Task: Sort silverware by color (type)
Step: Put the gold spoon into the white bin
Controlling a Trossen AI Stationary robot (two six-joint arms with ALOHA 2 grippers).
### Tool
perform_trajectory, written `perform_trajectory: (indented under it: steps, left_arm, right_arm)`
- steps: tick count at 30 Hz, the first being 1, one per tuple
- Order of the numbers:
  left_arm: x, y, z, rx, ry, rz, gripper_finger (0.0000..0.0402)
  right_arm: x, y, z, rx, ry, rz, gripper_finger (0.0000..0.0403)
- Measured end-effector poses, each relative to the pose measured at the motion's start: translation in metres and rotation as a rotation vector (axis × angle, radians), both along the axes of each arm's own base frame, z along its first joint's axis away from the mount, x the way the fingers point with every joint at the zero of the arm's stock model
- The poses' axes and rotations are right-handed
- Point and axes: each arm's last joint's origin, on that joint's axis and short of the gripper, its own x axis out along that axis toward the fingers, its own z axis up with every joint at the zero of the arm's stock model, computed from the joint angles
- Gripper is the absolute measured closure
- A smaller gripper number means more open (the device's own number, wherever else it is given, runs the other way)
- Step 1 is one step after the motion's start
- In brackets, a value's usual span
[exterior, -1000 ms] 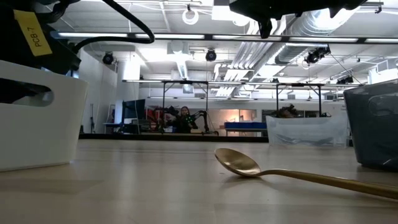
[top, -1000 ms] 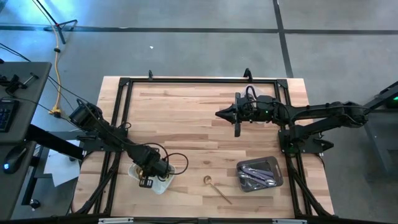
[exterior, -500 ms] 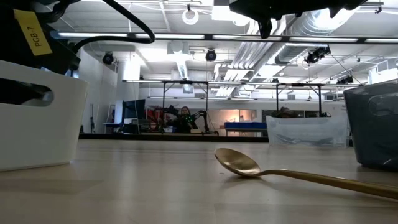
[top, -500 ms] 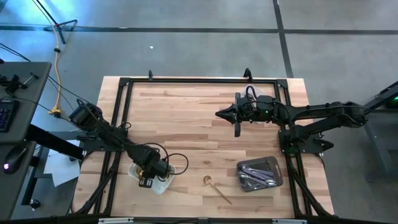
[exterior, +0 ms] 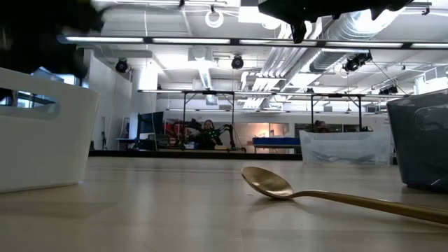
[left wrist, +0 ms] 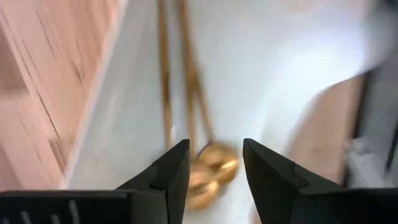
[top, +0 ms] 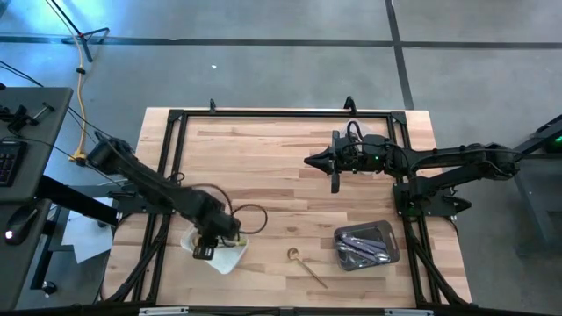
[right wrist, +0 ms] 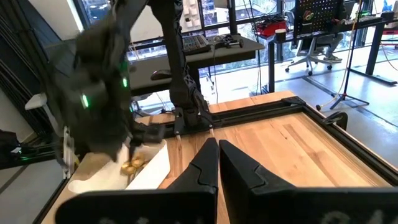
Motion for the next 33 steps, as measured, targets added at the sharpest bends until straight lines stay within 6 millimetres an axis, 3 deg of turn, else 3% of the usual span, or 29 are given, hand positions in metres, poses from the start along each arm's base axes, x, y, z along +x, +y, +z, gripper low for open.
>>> perform_trajectory:
  steps: [6,13,19,23,29,33]
  left_arm:
    - [0.002,0.021,0.084,-0.055,-0.368,-0.048,0.0263]
    - [-0.011,0.073,0.176,0.285,-0.88,0.152,0.0268]
    - [-0.026,0.111,0.214,0.385,-1.16,0.278,0.0272]
    - [-0.026,0.127,0.203,0.292,-1.279,0.286,0.0293]
    - [-0.014,0.141,0.139,0.149,-1.372,0.367,0.0361]
    - [-0.007,0.142,0.107,0.039,-1.44,0.42,0.0397]
  right_arm:
    - [0.0,0.0,0.0,0.0,0.004,0.0,0.0402]
    - [0.0,0.0,0.0,0.005,0.003,0.0,0.0402]
    - [0.0,0.001,0.003,0.004,-0.029,0.038,0.0402]
    - [0.0,0.003,0.006,0.0,-0.06,0.087,0.0402]
    - [0.0,0.003,0.006,-0.025,-0.065,0.104,0.0402]
    - [0.0,0.003,0.006,-0.026,-0.066,0.095,0.0402]
